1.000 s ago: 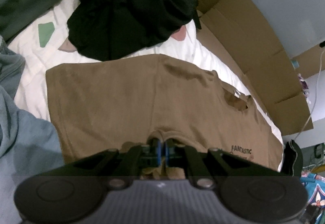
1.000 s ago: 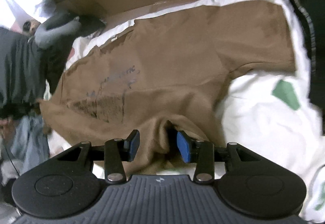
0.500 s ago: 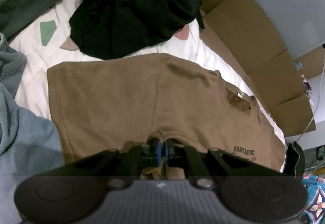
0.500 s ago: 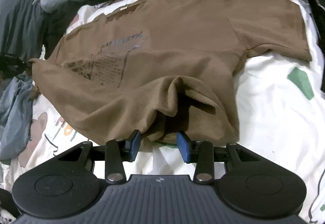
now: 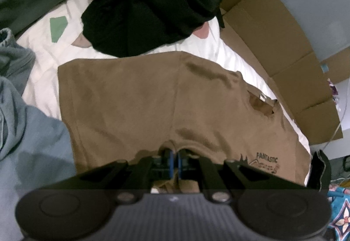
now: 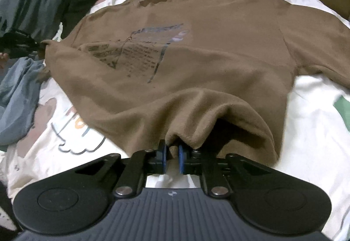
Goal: Fold clothes
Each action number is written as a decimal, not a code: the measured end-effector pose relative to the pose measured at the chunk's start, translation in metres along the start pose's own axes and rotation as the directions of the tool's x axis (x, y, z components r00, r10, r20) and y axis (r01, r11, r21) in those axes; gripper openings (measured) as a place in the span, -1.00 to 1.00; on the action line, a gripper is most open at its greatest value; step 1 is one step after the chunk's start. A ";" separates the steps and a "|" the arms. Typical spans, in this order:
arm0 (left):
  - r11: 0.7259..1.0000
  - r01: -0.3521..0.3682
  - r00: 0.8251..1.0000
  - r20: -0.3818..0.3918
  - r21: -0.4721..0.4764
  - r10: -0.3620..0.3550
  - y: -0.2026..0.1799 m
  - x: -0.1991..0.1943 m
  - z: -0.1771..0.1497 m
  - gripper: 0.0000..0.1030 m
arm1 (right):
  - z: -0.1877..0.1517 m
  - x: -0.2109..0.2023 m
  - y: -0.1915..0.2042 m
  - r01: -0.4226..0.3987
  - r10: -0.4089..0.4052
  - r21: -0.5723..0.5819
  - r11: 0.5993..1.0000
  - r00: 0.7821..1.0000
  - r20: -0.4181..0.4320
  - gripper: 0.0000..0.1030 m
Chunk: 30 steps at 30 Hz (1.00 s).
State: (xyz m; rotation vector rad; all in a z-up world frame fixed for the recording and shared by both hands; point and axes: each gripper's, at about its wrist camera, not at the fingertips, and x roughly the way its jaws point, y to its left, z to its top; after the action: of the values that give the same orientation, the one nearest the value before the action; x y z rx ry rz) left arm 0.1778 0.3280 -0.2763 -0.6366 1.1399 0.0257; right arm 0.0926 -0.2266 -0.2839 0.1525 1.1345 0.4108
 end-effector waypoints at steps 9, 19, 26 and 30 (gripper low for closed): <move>0.999 0.036 0.999 -0.012 0.021 -0.036 -0.005 -0.009 -0.011 -0.92 | -0.043 -0.043 -0.010 -0.050 0.060 0.195 0.979 0.997 -0.045 -0.83; 0.999 0.032 0.999 -0.012 0.007 -0.031 0.001 -0.015 -0.021 -0.92 | -0.059 -0.070 0.009 -0.081 0.107 0.200 0.976 0.987 -0.123 -0.85; 1.000 0.017 1.000 -0.017 0.000 -0.017 0.007 -0.013 -0.023 -0.92 | -0.082 -0.064 -0.015 -0.026 0.070 0.270 0.963 0.986 -0.152 -0.80; 1.000 0.010 1.000 -0.016 0.008 -0.010 0.005 -0.013 -0.021 -0.92 | -0.088 -0.049 -0.028 -0.008 0.051 0.321 0.947 0.991 -0.126 -0.71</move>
State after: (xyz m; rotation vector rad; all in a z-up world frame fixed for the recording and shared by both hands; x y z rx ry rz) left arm 0.1529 0.3260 -0.2733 -0.6369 1.1517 0.0073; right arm 0.0025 -0.2797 -0.2883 0.4332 1.3277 0.2625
